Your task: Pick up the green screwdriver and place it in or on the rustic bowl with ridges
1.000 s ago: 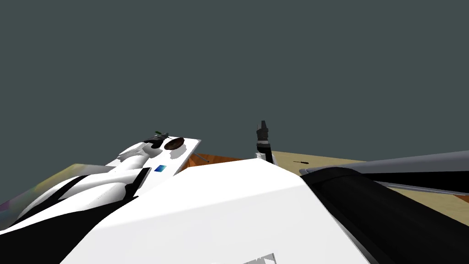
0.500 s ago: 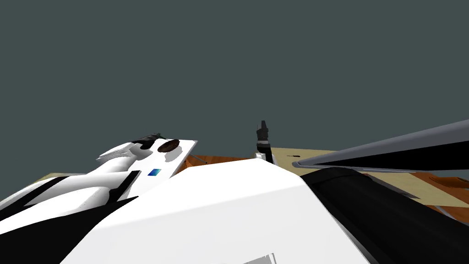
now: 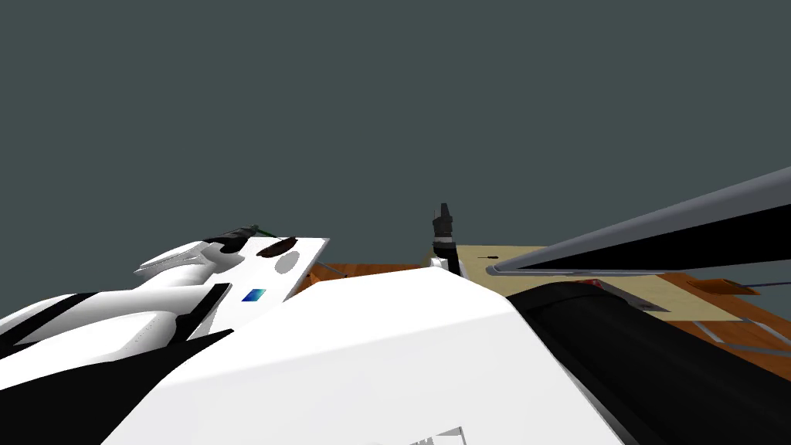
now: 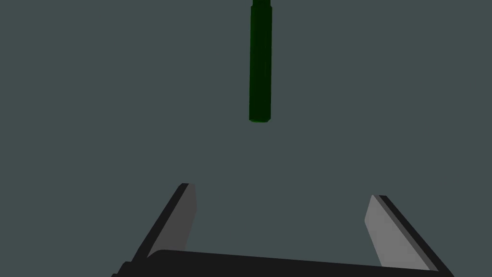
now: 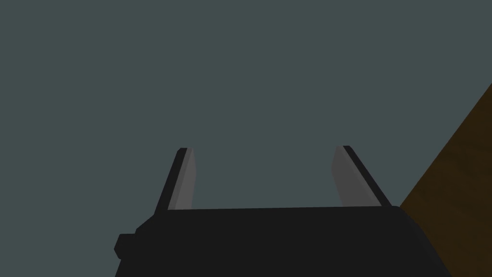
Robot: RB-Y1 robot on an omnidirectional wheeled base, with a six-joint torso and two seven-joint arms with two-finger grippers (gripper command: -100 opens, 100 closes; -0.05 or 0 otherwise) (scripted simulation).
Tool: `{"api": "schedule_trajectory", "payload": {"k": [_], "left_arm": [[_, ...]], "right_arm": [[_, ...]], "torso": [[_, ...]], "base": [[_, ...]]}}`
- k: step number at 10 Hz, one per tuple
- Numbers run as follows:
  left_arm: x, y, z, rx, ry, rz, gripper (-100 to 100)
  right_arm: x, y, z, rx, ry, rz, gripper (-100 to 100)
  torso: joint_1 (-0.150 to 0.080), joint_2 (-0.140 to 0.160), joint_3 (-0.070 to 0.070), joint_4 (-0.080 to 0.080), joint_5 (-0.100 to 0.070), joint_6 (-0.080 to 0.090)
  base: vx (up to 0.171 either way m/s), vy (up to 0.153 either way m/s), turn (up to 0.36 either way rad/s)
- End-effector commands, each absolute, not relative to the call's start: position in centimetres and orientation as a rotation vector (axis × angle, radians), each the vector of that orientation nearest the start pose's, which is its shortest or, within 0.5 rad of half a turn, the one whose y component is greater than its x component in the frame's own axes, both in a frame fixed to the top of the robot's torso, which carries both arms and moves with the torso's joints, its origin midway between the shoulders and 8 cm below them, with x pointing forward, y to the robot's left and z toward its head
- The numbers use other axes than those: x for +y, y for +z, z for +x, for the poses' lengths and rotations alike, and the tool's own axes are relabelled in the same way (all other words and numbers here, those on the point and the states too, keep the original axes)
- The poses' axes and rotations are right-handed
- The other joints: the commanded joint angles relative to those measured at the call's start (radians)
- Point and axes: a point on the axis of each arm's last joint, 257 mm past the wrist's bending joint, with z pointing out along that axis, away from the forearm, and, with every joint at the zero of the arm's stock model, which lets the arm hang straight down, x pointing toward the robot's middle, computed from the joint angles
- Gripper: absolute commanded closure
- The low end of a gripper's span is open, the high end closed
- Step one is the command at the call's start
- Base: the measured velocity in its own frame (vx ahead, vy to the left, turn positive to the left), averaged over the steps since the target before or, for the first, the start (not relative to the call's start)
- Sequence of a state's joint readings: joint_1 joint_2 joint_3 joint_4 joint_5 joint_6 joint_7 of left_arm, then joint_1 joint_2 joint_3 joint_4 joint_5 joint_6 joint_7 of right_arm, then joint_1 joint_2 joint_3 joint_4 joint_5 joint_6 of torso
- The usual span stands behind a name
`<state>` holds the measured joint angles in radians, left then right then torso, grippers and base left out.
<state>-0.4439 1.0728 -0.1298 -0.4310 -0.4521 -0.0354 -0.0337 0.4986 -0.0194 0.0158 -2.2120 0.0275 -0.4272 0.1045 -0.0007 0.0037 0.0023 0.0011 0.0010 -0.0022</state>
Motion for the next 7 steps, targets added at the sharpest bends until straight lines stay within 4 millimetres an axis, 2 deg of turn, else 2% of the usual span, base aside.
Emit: {"api": "schedule_trajectory", "payload": {"k": [1,2,7], "left_arm": [[81.25,-16.5,45.2,1.727,0.534,-0.676,-100],[81.31,-16.46,45.16,1.727,0.533,-0.676,0],[81.3,-16.46,45.17,1.727,0.533,-0.676,0]], "right_arm": [[-27.47,-2.12,36.89,0.77,1.172,0.694,0],[-27.47,-2.13,36.89,0.77,1.172,0.694,0],[-27.47,-2.13,36.89,0.77,1.172,0.694,0]], "torso": [[0.0,0.0,0.0,0.0,0.0,0.0],[0.001,-0.001,0.0,0.0,0.0,-0.001],[0.002,-0.002,-0.001,-0.001,0.001,-0.001]], "base": [[-0.019,-0.01,-0.037],[0.0,0.0,0.0],[0.0,0.0,0.0]]}}
